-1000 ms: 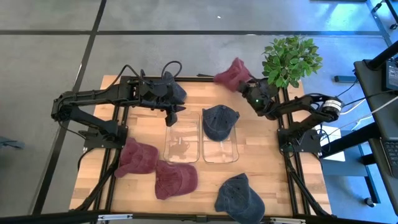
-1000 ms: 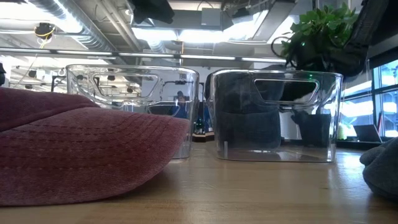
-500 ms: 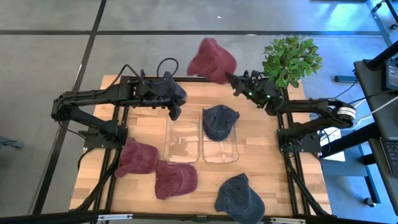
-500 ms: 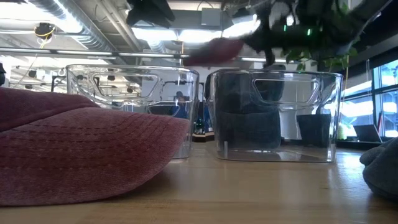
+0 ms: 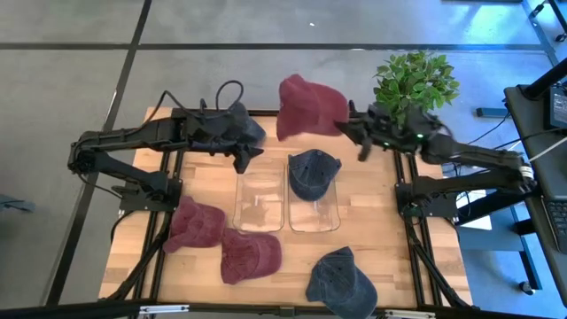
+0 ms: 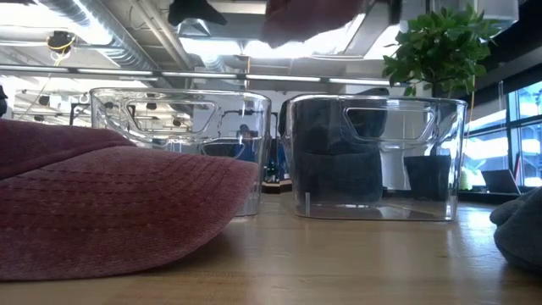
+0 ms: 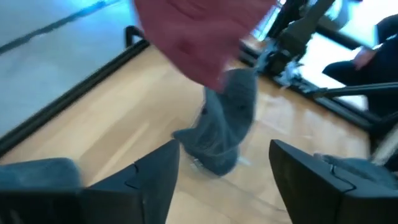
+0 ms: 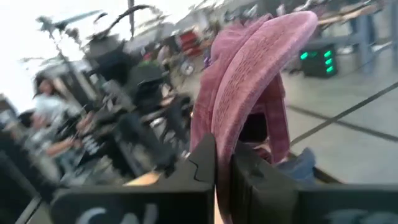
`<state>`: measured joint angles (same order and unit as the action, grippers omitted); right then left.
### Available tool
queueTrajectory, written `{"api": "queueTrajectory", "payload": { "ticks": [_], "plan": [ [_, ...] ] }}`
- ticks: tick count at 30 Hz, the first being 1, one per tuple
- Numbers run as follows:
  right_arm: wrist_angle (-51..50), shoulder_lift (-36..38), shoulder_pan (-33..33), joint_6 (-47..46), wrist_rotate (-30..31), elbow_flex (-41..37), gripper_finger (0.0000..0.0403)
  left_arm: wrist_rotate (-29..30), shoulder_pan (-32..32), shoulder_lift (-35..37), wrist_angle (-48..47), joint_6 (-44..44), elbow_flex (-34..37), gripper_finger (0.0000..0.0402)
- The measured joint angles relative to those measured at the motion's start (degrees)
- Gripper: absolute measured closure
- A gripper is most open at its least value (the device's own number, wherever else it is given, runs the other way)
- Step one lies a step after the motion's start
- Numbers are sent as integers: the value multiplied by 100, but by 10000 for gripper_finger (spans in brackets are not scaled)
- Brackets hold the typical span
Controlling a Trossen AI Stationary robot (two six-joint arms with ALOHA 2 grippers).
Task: Pick & Place hat
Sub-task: Put the top right red cap into the left transparent bin
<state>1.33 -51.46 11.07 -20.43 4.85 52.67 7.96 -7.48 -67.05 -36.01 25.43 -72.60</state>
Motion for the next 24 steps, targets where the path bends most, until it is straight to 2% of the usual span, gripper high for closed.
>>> {"api": "queueTrajectory", "payload": {
  "ticks": [4, 7, 11, 19, 24],
  "plan": [
    [-1051, 384, -465, -31, -1, 430, 387, -42, 118, 36, 361, 396, 0, 153],
    [-1394, 614, -857, -177, -21, 516, 387, -253, 179, -37, 1067, 541, 2, 156],
    [-1367, 817, -1299, -282, -43, 516, 387, -715, 227, -247, 2063, 542, 2, 161],
    [-1131, 842, -1742, -343, -1, 516, 387, -826, 224, -554, 2706, 561, 4, 162],
    [-967, 721, -1804, -481, 6, 516, 387, -1272, 224, -706, 3437, 435, 4, 162]
  ]
}}
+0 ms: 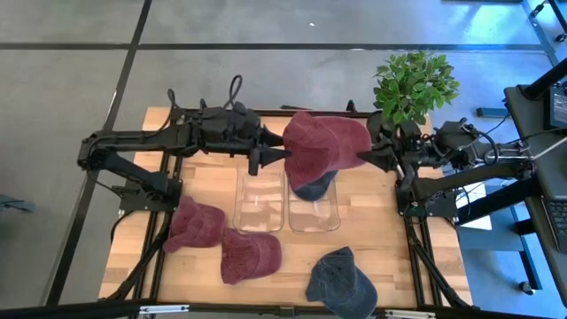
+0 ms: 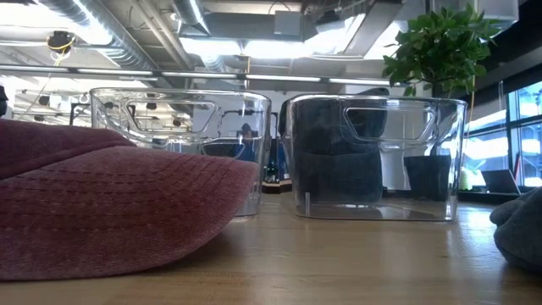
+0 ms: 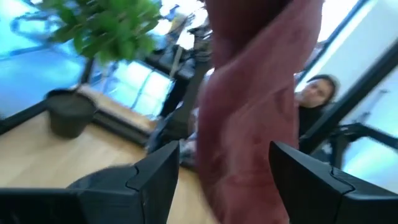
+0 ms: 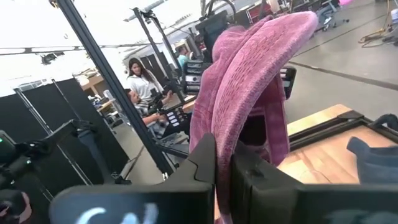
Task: Pick & Place hat
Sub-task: Put the top right red cap into the left transparent bin
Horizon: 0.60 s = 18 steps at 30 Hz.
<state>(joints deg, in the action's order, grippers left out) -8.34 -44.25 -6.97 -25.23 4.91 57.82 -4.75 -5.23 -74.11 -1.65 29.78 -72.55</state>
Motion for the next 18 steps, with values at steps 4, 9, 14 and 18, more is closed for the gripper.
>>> {"api": "queueTrajectory", "payload": {
  "ticks": [4, 9, 14, 18],
  "plan": [
    [135, -57, 1, 20, 0, 2, 387, -118, 4, -55, 199, -44, 0, 166],
    [141, -78, 1, 50, 2, 0, 386, -90, 0, -100, 143, -61, 0, 195],
    [133, -83, 1, 151, 4, 0, 386, 68, 0, -93, 176, -245, 0, 256],
    [131, -88, 1, 164, 149, 0, 386, 84, 0, -93, 269, -277, 0, 316]
  ]
}}
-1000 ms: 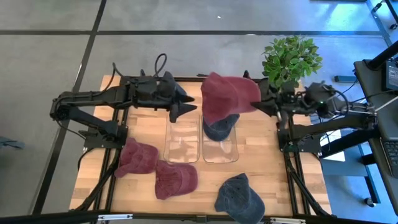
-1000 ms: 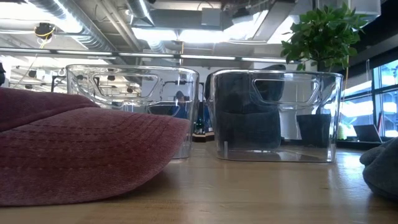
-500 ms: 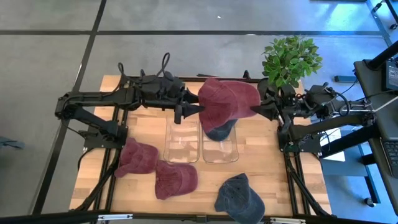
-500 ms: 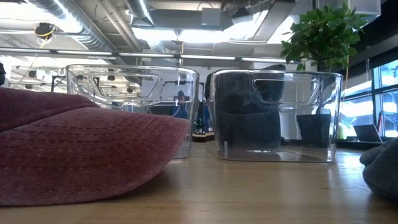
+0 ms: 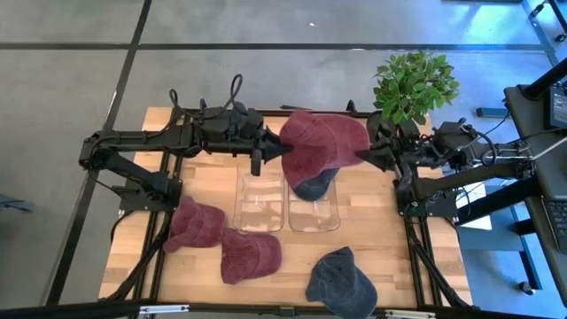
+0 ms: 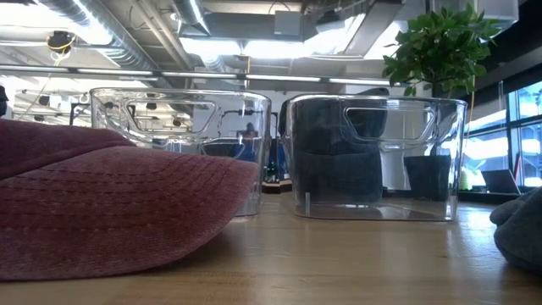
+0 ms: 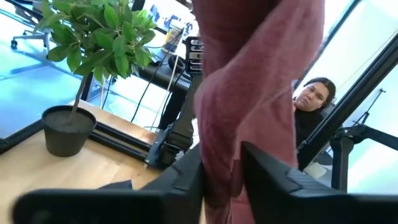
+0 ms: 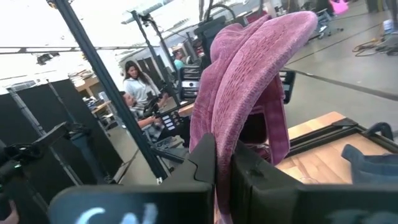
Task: Pick & Place hat
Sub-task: Put the top right red cap into the left transparent bin
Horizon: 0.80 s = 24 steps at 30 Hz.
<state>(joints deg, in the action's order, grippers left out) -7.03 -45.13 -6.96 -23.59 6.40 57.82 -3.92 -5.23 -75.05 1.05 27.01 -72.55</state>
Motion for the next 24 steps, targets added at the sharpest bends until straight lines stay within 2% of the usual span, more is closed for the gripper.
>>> {"api": "queueTrajectory", "payload": {
  "ticks": [4, 9, 14, 18, 24],
  "plan": [
    [-1, -10, 4, 91, 21, 0, 386, -1, 0, 0, 32, -209, 0, 376],
    [-9, -15, 4, 388, 17, 0, 382, -68, 0, 0, 25, -228, 0, 379],
    [-26, -10, 4, 1127, -20, 0, 342, -210, 0, 2, -150, -229, -24, 379],
    [-192, -10, 4, 1227, -12, 0, 285, -222, 0, 0, -883, -230, -445, 379],
    [-574, 115, 4, 1953, 412, 0, 216, -202, -52, 2, -2973, -230, -1680, 379]
  ]
}}
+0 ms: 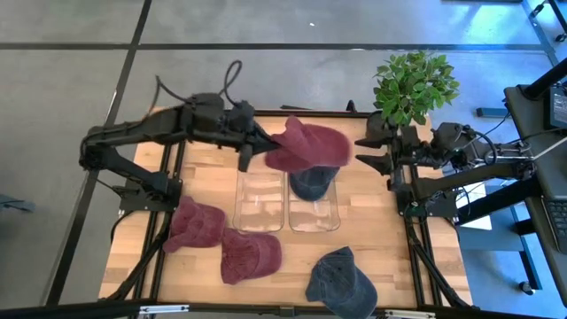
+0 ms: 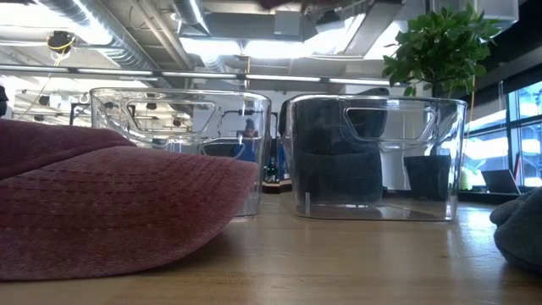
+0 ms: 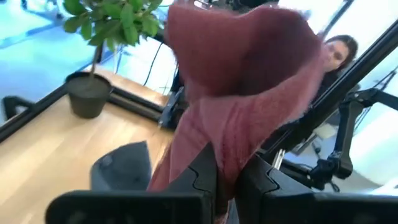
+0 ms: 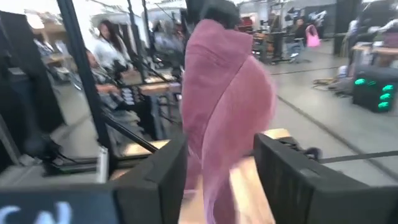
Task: Pick & Place hat
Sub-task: Put the top right red cap into the left transparent bin
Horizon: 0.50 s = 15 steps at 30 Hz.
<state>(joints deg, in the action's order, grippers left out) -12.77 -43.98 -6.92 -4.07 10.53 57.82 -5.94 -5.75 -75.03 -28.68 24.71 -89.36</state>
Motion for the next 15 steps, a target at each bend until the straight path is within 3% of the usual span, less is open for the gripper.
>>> {"api": "queueTrajectory", "payload": {
  "ticks": [8, 15],
  "plan": [
    [-864, 10, 0, 130, 1136, 0, 190, -79, 2, -309, -2147, -52, -1427, 379],
    [-1203, -41, 0, 115, 1389, 0, 190, -284, 2, -1358, -4358, -974, -2589, 379]
  ]
}}
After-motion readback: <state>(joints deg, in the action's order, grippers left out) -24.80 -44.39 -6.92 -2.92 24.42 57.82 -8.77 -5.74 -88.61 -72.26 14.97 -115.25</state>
